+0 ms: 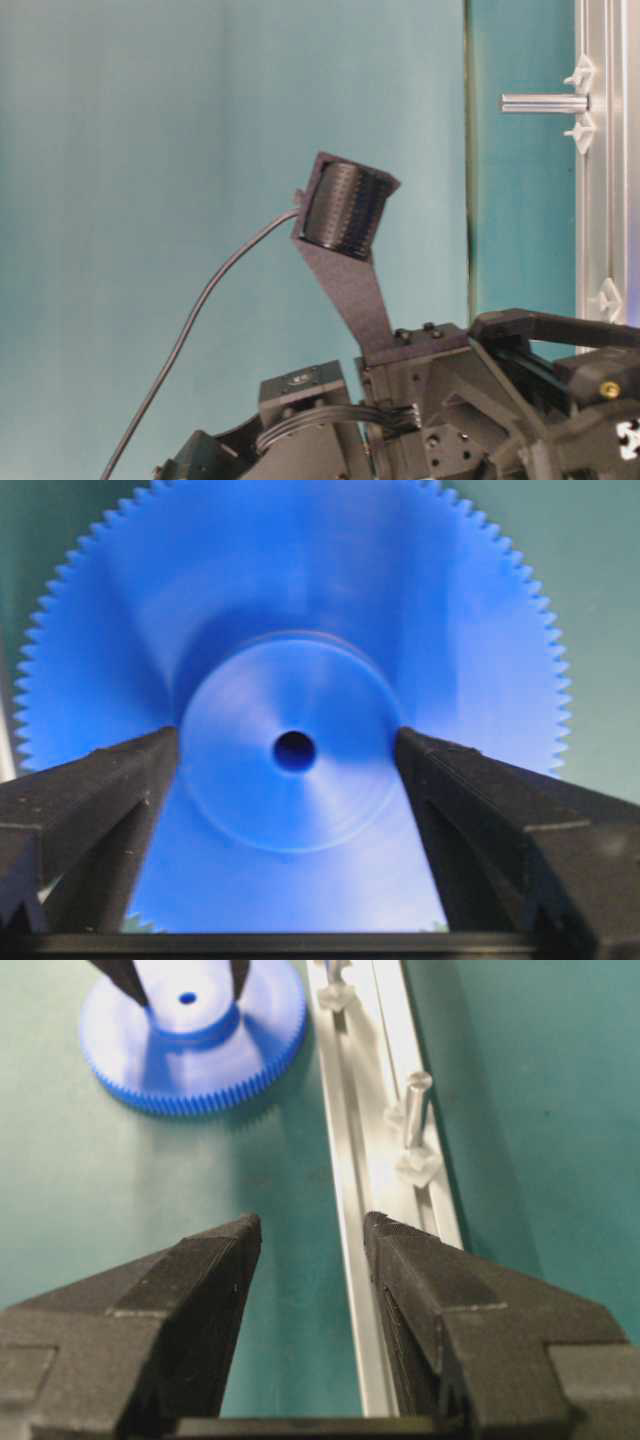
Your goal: Insert the large gear onto the shaft.
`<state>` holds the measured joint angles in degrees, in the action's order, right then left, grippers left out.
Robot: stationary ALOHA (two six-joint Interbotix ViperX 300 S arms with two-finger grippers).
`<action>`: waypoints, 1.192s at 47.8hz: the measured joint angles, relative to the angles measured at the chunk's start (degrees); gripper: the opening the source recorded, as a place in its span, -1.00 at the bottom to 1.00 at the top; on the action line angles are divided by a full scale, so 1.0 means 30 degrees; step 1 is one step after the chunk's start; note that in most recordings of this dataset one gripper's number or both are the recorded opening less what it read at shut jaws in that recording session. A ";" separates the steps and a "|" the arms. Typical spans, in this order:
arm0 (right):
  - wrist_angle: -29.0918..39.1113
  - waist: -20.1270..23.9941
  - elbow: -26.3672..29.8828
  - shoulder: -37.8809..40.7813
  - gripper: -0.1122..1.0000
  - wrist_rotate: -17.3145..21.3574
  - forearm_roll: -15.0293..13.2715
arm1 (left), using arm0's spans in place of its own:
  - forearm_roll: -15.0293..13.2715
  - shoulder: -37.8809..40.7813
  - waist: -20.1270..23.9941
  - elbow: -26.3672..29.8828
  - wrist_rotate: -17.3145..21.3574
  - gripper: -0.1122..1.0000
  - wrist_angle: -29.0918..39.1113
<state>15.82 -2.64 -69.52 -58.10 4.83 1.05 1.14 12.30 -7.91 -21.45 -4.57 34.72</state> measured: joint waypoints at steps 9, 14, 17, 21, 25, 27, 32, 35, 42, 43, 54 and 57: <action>0.0000 0.0029 0.0000 0.0000 0.22 0.0000 0.0000 | 0.0000 0.0176 -0.0029 0.0205 0.0000 0.89 0.0000; 0.0000 0.0000 -0.0029 0.0000 0.22 0.0000 0.0000 | 0.0000 0.0234 0.0000 0.0234 -0.0146 0.89 0.0000; 0.0000 0.0000 -0.0029 0.0000 0.22 0.0000 0.0000 | 0.0000 0.0352 0.0000 0.0205 -0.0146 0.89 0.0000; 0.0000 0.0000 -0.0029 0.0000 0.22 0.0000 0.0000 | 0.0000 0.0557 -0.0029 0.0205 -0.0381 0.89 0.0000; 0.0000 0.0000 -0.0029 -0.0029 0.22 0.0000 0.0000 | 0.0000 0.0645 -0.0029 0.0205 -0.0615 0.89 0.0000; 0.0000 0.0029 -0.0029 -0.0029 0.22 0.0000 0.0000 | 0.0000 0.0645 -0.0029 0.0176 -0.0674 0.89 0.0000; 0.0000 0.0000 -0.0029 -0.0059 0.22 0.0000 0.0000 | 0.0000 0.0674 -0.0029 0.0117 -0.0762 0.89 -0.0029; 0.0000 0.0000 -0.0029 -0.0059 0.22 0.0000 0.0000 | 0.0000 0.0703 -0.0029 0.0059 -0.0791 0.89 -0.0059; 0.0000 0.0000 -0.0029 -0.0059 0.22 0.0000 0.0000 | 0.0000 0.0703 -0.0029 0.0059 -0.0820 0.88 -0.0088; 0.0000 0.0000 -0.0029 -0.0059 0.22 0.0000 0.0000 | 0.0000 0.0703 -0.0029 0.0088 -0.0791 0.88 -0.0059; 0.0000 0.0000 -0.0029 -0.0059 0.22 0.0000 0.0000 | 0.0000 0.0645 -0.0059 0.0088 -0.0791 0.72 -0.0059; 0.0000 0.0000 -0.0029 -0.0059 0.22 0.0000 0.0000 | 0.0000 0.0645 -0.0059 0.0088 -0.0791 0.63 -0.0088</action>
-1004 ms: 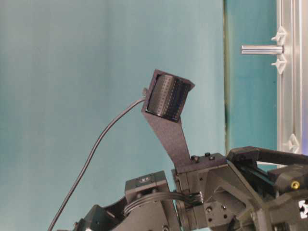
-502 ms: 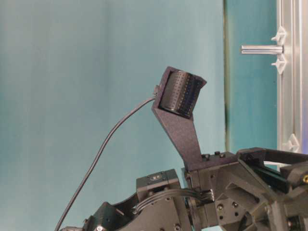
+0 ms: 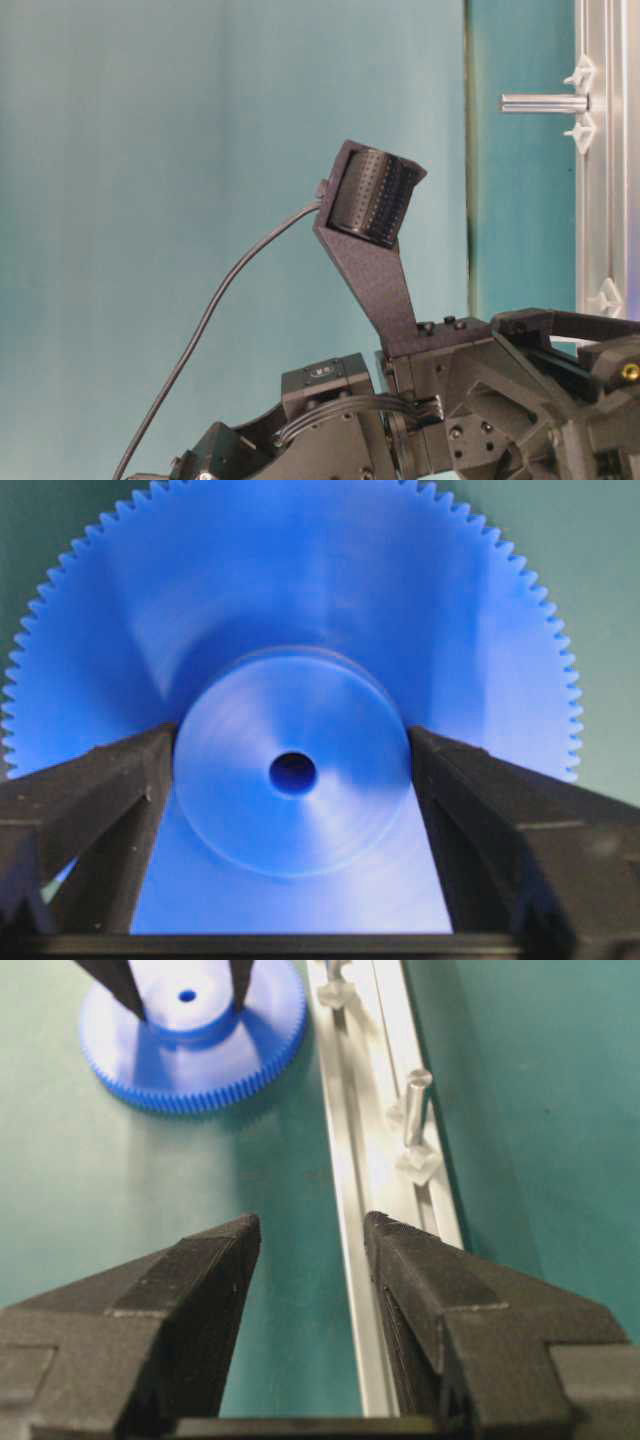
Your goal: Insert the large gear onto the shaft.
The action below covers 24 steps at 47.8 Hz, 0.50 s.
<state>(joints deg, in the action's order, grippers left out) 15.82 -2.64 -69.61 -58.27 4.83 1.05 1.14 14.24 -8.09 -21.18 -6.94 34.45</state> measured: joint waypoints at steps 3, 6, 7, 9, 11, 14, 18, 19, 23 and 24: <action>0.0000 0.0029 0.0000 0.0000 0.22 0.0000 0.0000 | 0.0000 0.0000 0.0000 0.0000 0.0059 0.62 0.0000; 0.0000 0.0000 0.0000 0.0000 0.22 0.0000 0.0000 | 0.0000 -0.0059 0.0029 -0.0059 0.0088 0.62 -0.0029; 0.0000 0.0000 0.0000 0.0000 0.22 0.0000 0.0000 | 0.0000 -0.0117 0.0029 -0.0088 0.0088 0.62 -0.0029; 0.0000 0.0000 0.0000 0.0000 0.22 0.0000 0.0000 | 0.0000 -0.0146 0.0000 -0.0088 0.0088 0.62 -0.0029; 0.0000 0.0029 0.0000 0.0000 0.22 0.0000 0.0000 | 0.0000 -0.0146 0.0000 -0.0088 0.0117 0.62 -0.0029; 0.0000 0.0000 0.0000 0.0000 0.22 0.0000 0.0000 | 0.0000 -0.0176 0.0000 -0.0088 0.0117 0.62 -0.0029; 0.0000 0.0000 -0.0029 0.0000 0.22 0.0000 0.0000 | 0.0000 -0.0176 0.0000 -0.0088 0.0088 0.62 -0.0059; 0.0000 0.0000 0.0000 0.0000 0.22 0.0000 0.0000 | 0.0000 -0.0205 0.0000 -0.0088 0.0117 0.62 -0.0059; 0.0000 0.0000 -0.0029 0.0000 0.22 0.0029 0.0000 | 0.0000 -0.0205 0.0000 -0.0088 0.0117 0.62 -0.0029; 0.0000 0.0029 0.0000 0.0000 0.22 0.0000 0.0000 | 0.0029 -0.0234 0.0000 -0.0088 0.0117 0.62 -0.0059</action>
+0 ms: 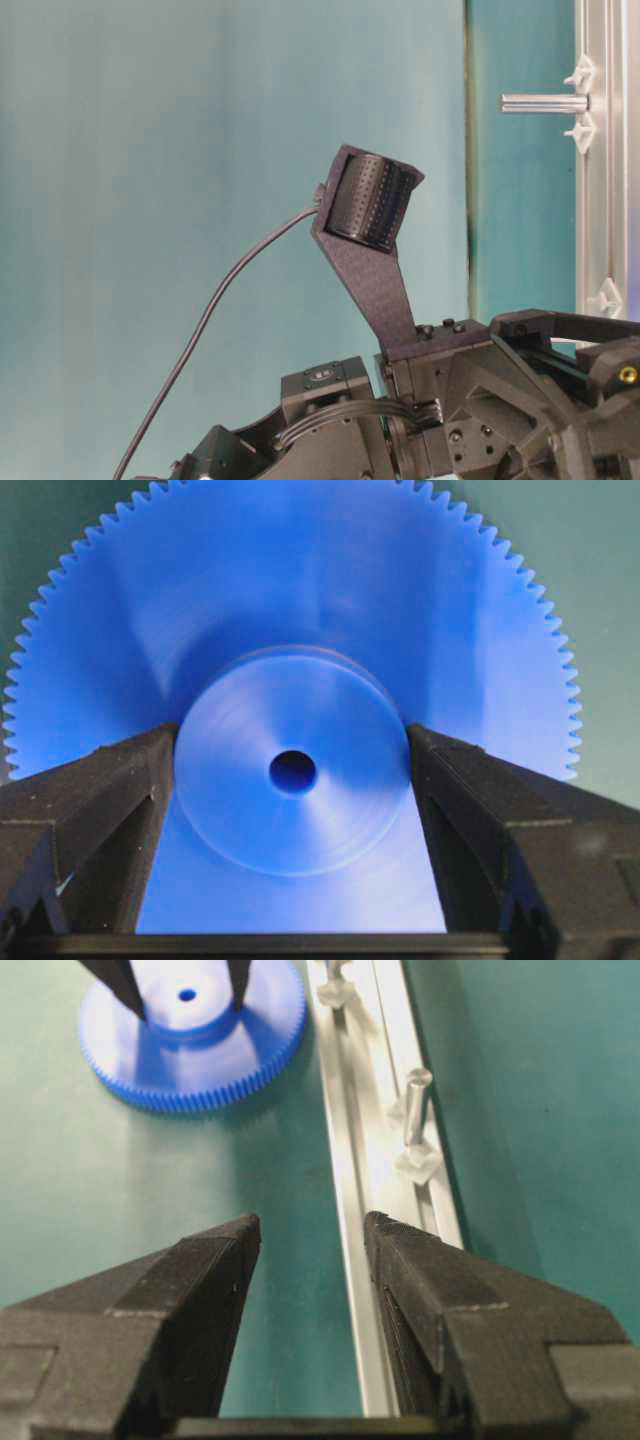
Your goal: Insert the large gear onto the shaft.
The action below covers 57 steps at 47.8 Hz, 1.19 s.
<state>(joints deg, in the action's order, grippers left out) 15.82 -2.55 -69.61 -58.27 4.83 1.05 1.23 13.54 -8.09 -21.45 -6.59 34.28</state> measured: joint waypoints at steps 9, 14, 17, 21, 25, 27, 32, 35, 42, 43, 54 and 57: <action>0.0000 -0.0029 -0.0146 -0.0029 0.22 0.0000 0.0000 | -0.0029 0.0000 0.0000 0.0059 0.0029 0.62 0.0059; 0.0000 -0.0029 -0.0205 -0.0059 0.22 0.0000 0.0000 | -0.0029 0.0000 0.0000 0.0146 0.0029 0.62 0.0176; -0.0059 -0.0029 -0.0205 -0.0146 0.22 0.0029 0.0000 | -0.0029 0.0000 0.0000 0.0205 0.0029 0.62 0.0293; -0.0088 0.0000 -0.0264 -0.0234 0.22 0.0000 0.0000 | -0.0029 0.0029 0.0000 0.0322 0.0029 0.62 0.0498; -0.0059 -0.0029 -0.0293 -0.0322 0.22 0.0029 0.0000 | -0.0029 0.0029 0.0000 0.0527 0.0117 0.62 0.0879; -0.0088 -0.0029 -0.0293 -0.0352 0.22 0.0000 0.0000 | -0.0029 0.0000 0.0000 0.0645 0.0234 0.62 0.1055; -0.0088 -0.0029 -0.0293 -0.0410 0.22 0.0000 0.0000 | -0.0029 0.0029 0.0000 0.1084 0.0645 0.62 0.1582; -0.0088 -0.0029 -0.0293 -0.0410 0.22 0.0000 0.0000 | -0.0029 0.0029 0.0000 0.1348 0.0908 0.62 0.1875; -0.0146 -0.0029 -0.0293 -0.0410 0.22 0.0000 0.0000 | -0.0029 0.0029 0.0000 0.2080 0.1348 0.62 0.2285; -0.0088 -0.0029 -0.0293 -0.0410 0.22 0.0000 0.0000 | -0.0029 0.0000 0.0000 0.2197 0.1377 0.62 0.2314; -0.0439 -0.0029 -0.0293 -0.0498 0.22 0.0000 0.0000 | -0.0029 0.0029 0.0000 0.3574 0.2227 0.62 0.3633; -0.0615 -0.0029 -0.0293 -0.0615 0.22 0.0000 0.0000 | 0.0000 0.0000 0.0029 0.4014 0.2666 0.62 0.4160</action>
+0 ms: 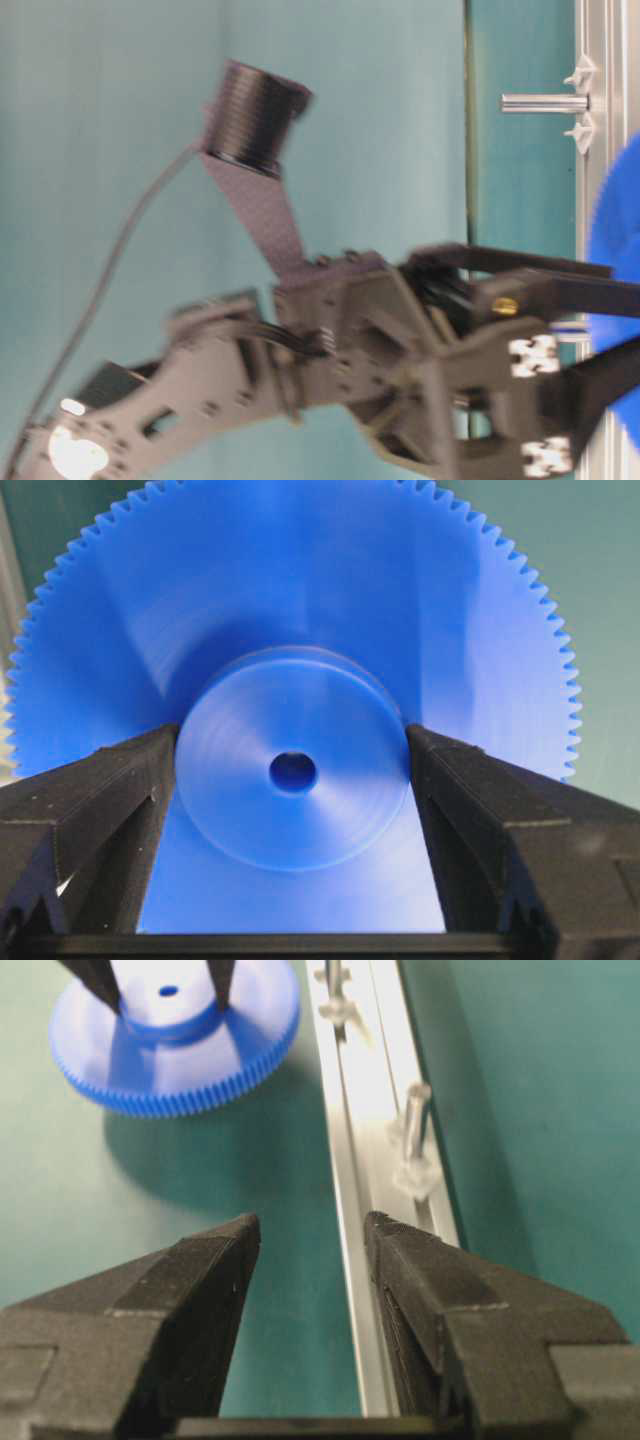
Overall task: Insert the large gear onto the shaft.
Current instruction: 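Lift the gear and carry it over the right shaft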
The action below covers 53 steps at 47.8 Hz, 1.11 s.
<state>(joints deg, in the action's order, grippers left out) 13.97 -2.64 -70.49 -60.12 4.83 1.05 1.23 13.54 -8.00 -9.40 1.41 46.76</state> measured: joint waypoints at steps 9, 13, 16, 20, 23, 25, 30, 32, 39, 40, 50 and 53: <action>-0.0059 0.0000 0.0000 -0.0146 0.22 0.0000 0.0000 | 0.0000 -0.0234 0.0293 0.1201 0.1201 0.62 0.0498; -0.0059 0.0029 0.0000 -0.0176 0.22 0.0029 0.0000 | -0.0029 -0.0234 0.0645 0.1904 0.1846 0.62 0.0615; -0.0088 0.0000 0.0000 -0.0176 0.22 0.0000 0.0000 | 0.0000 -0.0264 0.0996 0.2344 0.2285 0.62 0.0674; -0.0088 0.0000 0.0000 -0.0205 0.22 0.0000 0.0000 | 0.0000 -0.0234 0.1523 0.2871 0.2959 0.62 0.0879; -0.0088 0.0000 0.0000 -0.0205 0.22 0.0000 0.0000 | 0.0000 -0.0264 0.1963 0.3223 0.3516 0.62 0.1143; -0.0088 0.0000 0.0000 -0.0264 0.22 0.0000 0.0000 | 0.0000 -0.0234 0.2197 0.3486 0.3926 0.62 0.1348; -0.0088 0.0029 0.0000 -0.0322 0.22 0.0029 0.0000 | 0.0088 0.0029 0.2578 0.4277 0.5156 0.62 0.1904; -0.0117 0.0029 0.0000 -0.0381 0.22 0.0000 0.0000 | 0.0088 0.0205 0.2637 0.4541 0.5596 0.62 0.2109; -0.0146 0.0000 0.0000 -0.0498 0.22 0.0000 0.0000 | 0.0000 0.1143 0.2842 0.5654 0.6885 0.62 0.2754; -0.0117 0.0000 0.0000 -0.0498 0.22 0.0029 0.0000 | 0.0029 0.1289 0.2871 0.5801 0.7002 0.62 0.2813; -0.0117 0.0000 0.0000 -0.0527 0.22 0.0029 0.0000 | 0.0029 0.2549 0.3428 0.7500 0.7705 0.62 0.3076; -0.0117 0.0000 0.0000 -0.0498 0.22 0.0000 0.0000 | 0.0000 0.2900 0.3633 0.8027 0.7969 0.62 0.3281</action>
<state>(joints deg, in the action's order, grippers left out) 13.62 -2.64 -70.49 -61.61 4.83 1.05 1.23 22.24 2.90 14.68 25.31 56.60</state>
